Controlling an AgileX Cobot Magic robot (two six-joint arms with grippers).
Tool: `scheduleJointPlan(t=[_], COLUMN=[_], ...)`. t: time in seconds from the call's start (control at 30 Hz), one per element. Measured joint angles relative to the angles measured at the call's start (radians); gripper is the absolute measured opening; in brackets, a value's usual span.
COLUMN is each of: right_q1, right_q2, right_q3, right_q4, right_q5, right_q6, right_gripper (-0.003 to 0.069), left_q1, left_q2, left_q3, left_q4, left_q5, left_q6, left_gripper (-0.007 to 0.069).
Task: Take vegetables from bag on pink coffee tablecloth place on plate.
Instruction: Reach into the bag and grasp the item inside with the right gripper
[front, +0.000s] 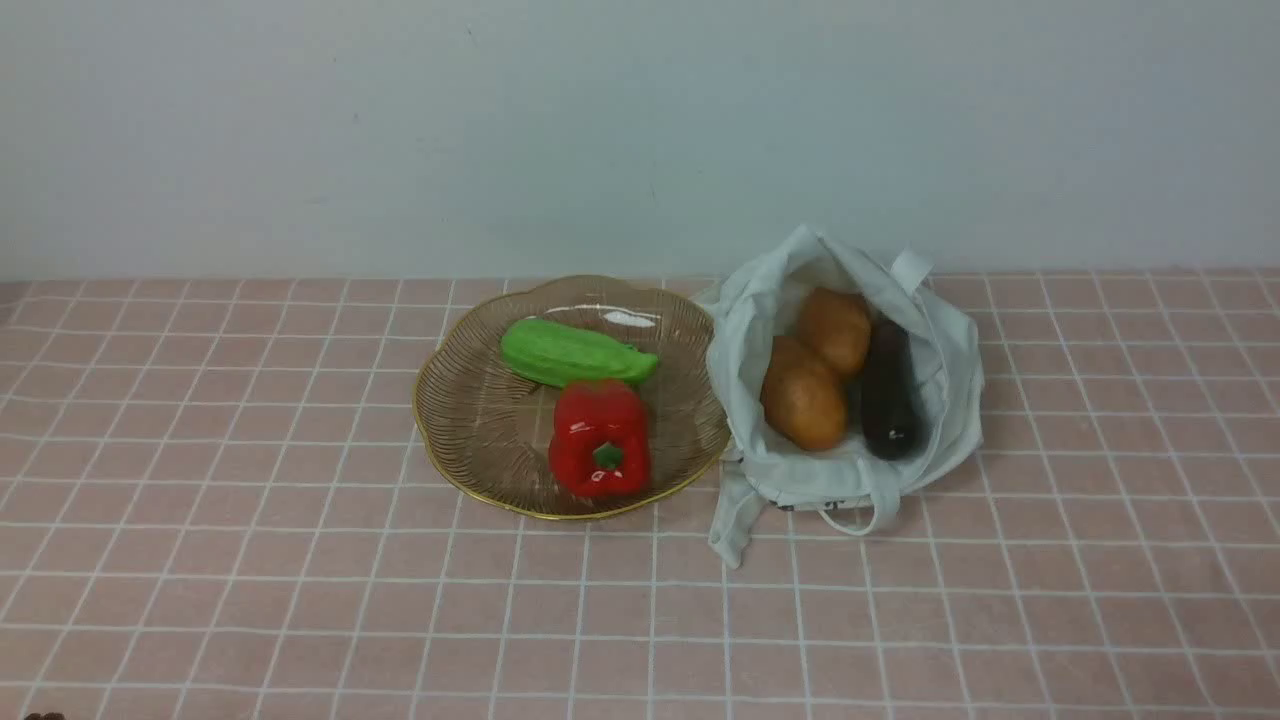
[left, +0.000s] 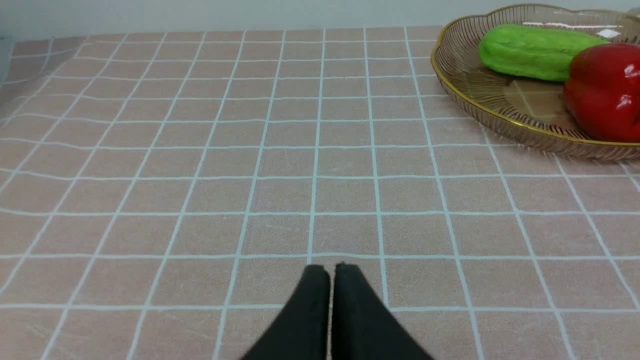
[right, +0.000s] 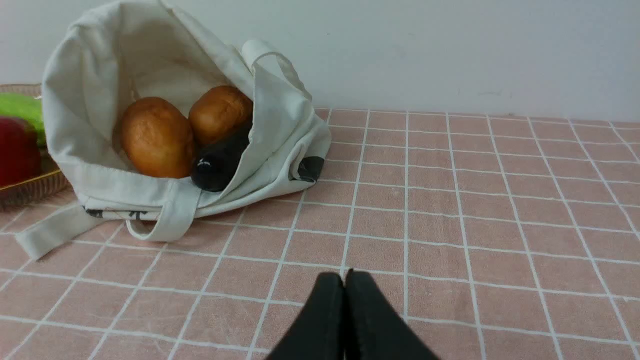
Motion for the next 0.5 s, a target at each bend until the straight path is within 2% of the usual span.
scheduleJointPlan(t=[0.5], right_q1=[0.000], right_q2=[0.000], right_q3=[0.000], right_q4=[0.000], right_q5=[0.000], right_q6=[0.007], right_gripper=[-0.0015], left_q1=[0.000], left_q2=[0.000], left_q3=[0.000], left_q4=[0.000], left_q5=[0.000], left_q6=[0.000], left_gripper=[-0.0005])
